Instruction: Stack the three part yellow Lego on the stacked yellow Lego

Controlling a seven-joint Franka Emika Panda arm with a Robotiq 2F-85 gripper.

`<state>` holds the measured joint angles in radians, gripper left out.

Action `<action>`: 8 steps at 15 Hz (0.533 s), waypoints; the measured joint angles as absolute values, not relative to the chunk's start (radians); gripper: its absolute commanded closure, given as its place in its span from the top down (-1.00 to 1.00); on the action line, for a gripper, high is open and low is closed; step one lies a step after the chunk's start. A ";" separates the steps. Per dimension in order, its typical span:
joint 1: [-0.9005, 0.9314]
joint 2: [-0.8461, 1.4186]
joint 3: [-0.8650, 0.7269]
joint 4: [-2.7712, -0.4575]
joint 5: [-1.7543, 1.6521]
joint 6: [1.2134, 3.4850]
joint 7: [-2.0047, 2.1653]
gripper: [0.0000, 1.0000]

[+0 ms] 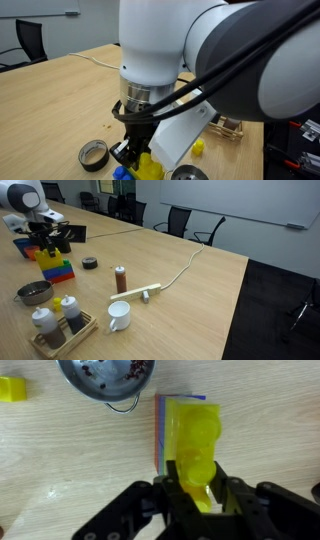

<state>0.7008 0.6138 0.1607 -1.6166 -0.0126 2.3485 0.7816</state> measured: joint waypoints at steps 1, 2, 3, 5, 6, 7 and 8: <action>0.704 0.614 0.156 -1.616 -0.017 2.347 0.789 -0.80; 0.708 0.614 0.150 -1.616 -0.027 2.344 0.800 -0.80; 0.713 0.614 0.142 -1.613 -0.044 2.335 0.813 -0.80; 0.734 0.616 0.121 -1.598 -0.094 2.295 0.848 -0.80; 0.747 0.620 0.112 -1.586 -0.118 2.272 0.863 -0.80; 0.759 0.626 0.105 -1.571 -0.140 2.254 0.877 -0.80; 0.770 0.636 0.102 -1.552 -0.158 2.239 0.886 -0.80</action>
<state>0.7700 0.6360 0.1021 -1.5523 -0.1578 2.2389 0.8864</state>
